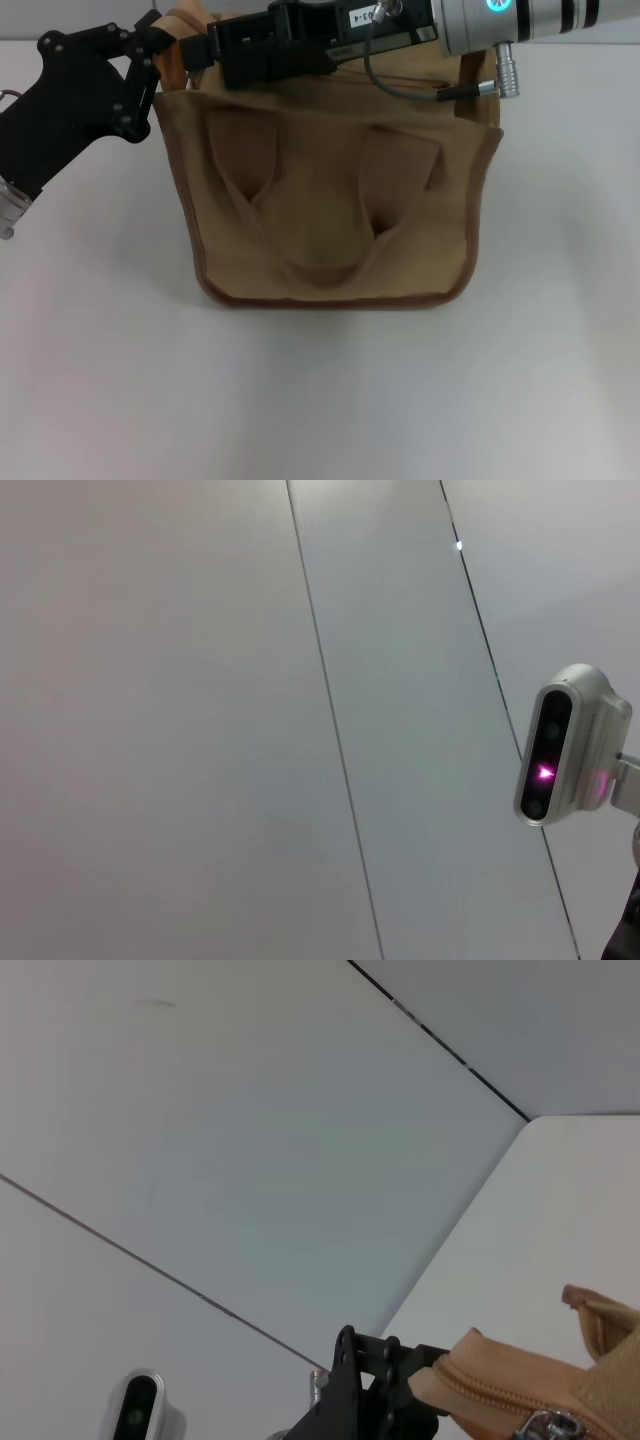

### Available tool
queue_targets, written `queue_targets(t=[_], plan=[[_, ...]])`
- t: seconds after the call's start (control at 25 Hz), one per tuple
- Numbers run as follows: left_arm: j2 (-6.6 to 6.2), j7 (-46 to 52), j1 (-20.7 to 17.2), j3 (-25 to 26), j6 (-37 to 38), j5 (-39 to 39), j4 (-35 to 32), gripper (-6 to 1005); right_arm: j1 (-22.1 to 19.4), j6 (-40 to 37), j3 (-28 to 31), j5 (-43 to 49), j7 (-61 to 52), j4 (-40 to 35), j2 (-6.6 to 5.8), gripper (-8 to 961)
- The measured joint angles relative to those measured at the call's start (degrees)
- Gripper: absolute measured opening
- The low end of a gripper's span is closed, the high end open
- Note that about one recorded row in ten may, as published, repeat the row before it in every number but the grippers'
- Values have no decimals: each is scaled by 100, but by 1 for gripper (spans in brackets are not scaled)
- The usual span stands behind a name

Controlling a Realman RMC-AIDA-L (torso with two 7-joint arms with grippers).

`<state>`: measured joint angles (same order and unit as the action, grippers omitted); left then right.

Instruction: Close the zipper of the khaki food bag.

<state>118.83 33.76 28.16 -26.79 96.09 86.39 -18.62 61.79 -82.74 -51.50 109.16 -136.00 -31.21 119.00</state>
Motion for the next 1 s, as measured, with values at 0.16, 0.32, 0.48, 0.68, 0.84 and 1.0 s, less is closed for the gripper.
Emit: queue_targets(t=[0.16, 0.32, 0.48, 0.68, 0.84, 1.0], plan=[[0, 4, 21, -6, 74, 1, 0, 11, -29, 0, 0, -26, 36, -3, 0, 762], [0, 5, 60, -18, 126, 1, -1, 11, -57, -5, 22, -86, 130, -10, 11, 762], [0, 31, 83, -24, 142, 0, 4, 11, -76, -21, 0, -237, 221, 1, 17, 762], [5, 62, 120, -27, 174, 1, 8, 12, -78, -29, -2, -252, 225, 2, 18, 762], [14, 65, 152, -28, 193, 1, 9, 12, -79, -35, 0, -249, 226, 20, 18, 763], [16, 74, 182, -28, 207, 2, 9, 12, -80, -30, 1, -245, 228, 75, 18, 763]])
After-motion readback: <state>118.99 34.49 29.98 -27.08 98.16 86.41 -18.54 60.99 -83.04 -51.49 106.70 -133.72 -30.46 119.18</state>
